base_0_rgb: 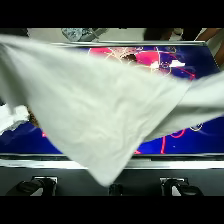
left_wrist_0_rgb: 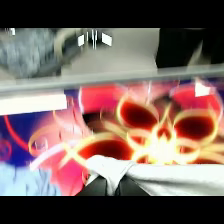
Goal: Fold the shirts.
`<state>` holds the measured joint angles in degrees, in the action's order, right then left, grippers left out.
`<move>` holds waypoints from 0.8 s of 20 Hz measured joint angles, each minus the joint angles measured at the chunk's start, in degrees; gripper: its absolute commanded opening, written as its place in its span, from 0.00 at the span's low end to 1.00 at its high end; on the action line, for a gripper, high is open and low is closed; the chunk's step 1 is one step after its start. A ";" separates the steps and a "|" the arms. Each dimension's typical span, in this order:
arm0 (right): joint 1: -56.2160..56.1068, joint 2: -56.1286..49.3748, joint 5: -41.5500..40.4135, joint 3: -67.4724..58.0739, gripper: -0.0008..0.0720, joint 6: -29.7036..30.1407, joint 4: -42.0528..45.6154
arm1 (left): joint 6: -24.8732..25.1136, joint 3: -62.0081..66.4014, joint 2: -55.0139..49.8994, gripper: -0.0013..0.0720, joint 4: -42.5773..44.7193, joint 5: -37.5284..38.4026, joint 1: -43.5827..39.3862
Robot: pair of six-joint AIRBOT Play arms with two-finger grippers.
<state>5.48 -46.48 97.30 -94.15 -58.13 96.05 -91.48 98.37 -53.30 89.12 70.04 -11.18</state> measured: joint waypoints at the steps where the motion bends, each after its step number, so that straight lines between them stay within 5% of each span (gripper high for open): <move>1: 0.00 0.17 1.11 5.55 0.09 -0.22 -0.50 | -0.04 -4.68 -0.50 0.07 -0.44 -0.37 0.00; 4: 0.00 -0.15 -4.33 21.97 0.09 -0.61 -2.12 | -0.04 -16.85 -4.02 0.06 -2.54 -5.16 0.00; 11: 0.00 -15.63 -39.50 36.87 0.09 -6.95 -3.41 | -0.07 -17.16 -27.45 0.10 -5.16 -15.30 0.07; 13: 0.00 -20.61 -46.60 37.59 0.09 -10.38 -4.90 | -0.57 -14.23 -33.64 0.52 -7.48 -15.08 0.11; 16: 0.07 -25.05 -51.23 38.05 0.09 -13.11 -7.82 | -1.09 -12.07 -39.45 0.59 -13.94 -11.10 0.02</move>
<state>5.54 -71.53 46.06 -56.10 -71.24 88.23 -92.58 86.30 -92.75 75.18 58.94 -11.16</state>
